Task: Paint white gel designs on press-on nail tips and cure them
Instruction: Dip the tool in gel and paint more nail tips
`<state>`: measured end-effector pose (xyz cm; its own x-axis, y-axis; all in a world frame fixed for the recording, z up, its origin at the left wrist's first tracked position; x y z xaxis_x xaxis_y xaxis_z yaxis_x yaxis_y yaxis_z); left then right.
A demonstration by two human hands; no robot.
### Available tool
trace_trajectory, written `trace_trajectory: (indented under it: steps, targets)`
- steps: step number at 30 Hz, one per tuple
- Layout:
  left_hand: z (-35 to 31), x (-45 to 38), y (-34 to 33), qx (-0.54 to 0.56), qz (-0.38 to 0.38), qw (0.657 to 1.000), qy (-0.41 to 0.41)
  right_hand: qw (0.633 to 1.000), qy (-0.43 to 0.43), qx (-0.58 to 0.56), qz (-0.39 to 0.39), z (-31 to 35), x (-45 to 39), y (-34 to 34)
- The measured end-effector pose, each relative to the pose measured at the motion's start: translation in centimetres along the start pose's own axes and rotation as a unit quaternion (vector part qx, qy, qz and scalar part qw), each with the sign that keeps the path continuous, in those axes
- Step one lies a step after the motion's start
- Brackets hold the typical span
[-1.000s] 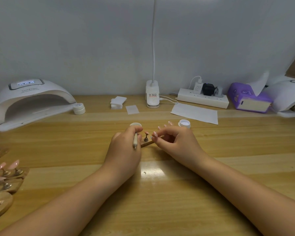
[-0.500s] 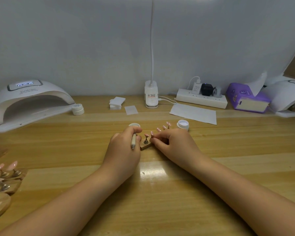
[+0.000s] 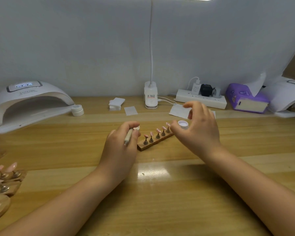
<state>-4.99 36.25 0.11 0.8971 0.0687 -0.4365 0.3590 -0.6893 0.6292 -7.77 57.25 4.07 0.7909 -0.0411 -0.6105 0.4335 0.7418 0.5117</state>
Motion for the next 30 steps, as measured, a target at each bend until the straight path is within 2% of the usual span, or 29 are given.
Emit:
trace_trajectory:
  steps: [4,7,13,22,27,30]
  targets:
    - [-0.4,-0.1,1.2,0.033,-0.036,0.999,-0.018,0.978,-0.177,0.047,0.101,-5.8,-0.1,-1.6]
    - [-0.7,-0.1,1.8,0.048,-0.059,0.997,-0.032,0.966,-0.206,0.082,0.134,-7.8,0.1,-2.1]
    - [-2.1,0.1,2.5,0.082,-0.075,0.991,-0.076,0.972,-0.184,0.067,0.132,-8.4,-0.2,-2.7]
    - [-3.4,0.5,2.7,0.103,-0.064,0.988,-0.091,0.979,-0.174,-0.012,0.103,-8.5,-0.3,-2.5]
    - [-4.0,0.4,2.9,0.136,-0.051,0.986,-0.085,0.989,-0.096,-0.109,0.001,-5.2,-0.7,0.0]
    - [-4.5,0.2,3.5,0.162,-0.054,0.982,-0.085,0.988,-0.035,-0.149,0.000,-2.0,-0.2,-0.1]
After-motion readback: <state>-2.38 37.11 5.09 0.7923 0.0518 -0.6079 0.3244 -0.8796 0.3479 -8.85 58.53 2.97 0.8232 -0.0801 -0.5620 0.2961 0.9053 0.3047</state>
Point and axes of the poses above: each hand's wrist, its own x-axis away from the middle knuckle, its own y-axis out of the back of the hand, z = x × y, the point moved 10 cm from there along -x, towards the middle knuckle, and after that the axes turned 15 degrees about -x, right-handed, at the moved point
